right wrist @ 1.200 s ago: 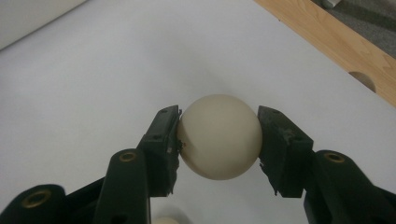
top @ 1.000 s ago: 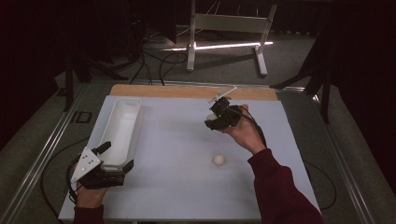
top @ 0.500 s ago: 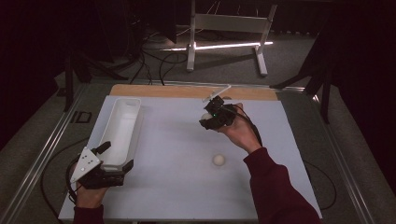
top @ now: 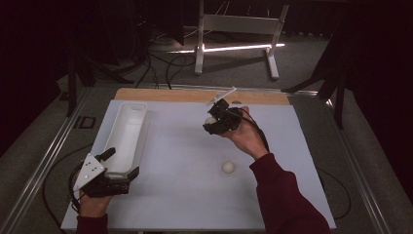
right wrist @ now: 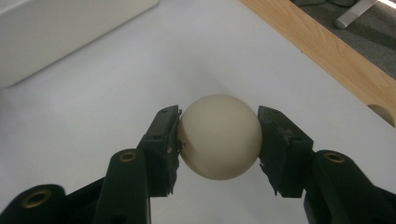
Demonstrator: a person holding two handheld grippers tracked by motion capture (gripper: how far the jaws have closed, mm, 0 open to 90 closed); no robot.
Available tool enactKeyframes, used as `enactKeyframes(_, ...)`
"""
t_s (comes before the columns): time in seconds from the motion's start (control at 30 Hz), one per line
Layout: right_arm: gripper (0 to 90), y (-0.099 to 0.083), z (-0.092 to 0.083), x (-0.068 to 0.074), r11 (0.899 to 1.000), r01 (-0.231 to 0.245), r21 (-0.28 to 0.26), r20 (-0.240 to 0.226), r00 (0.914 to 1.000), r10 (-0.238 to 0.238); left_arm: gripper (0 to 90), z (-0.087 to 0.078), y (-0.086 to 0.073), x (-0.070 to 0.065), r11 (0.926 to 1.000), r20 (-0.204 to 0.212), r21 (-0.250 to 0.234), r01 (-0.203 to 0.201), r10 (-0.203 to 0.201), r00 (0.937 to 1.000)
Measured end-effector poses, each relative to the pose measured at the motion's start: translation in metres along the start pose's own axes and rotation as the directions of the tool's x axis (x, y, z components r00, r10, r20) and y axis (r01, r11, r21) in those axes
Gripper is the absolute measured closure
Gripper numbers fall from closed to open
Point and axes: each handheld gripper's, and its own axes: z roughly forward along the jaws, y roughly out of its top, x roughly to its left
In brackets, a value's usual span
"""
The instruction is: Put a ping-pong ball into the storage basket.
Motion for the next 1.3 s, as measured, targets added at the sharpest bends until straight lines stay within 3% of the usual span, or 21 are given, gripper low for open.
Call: enactKeyframes(1.3,50.2,0.02,0.002,0.024,0.999,0.026,-0.038,-0.054,0.9981,-0.028,0.1,-0.001,0.001,0.0,1.0,0.0,0.0,-0.006,0.006,1.0)
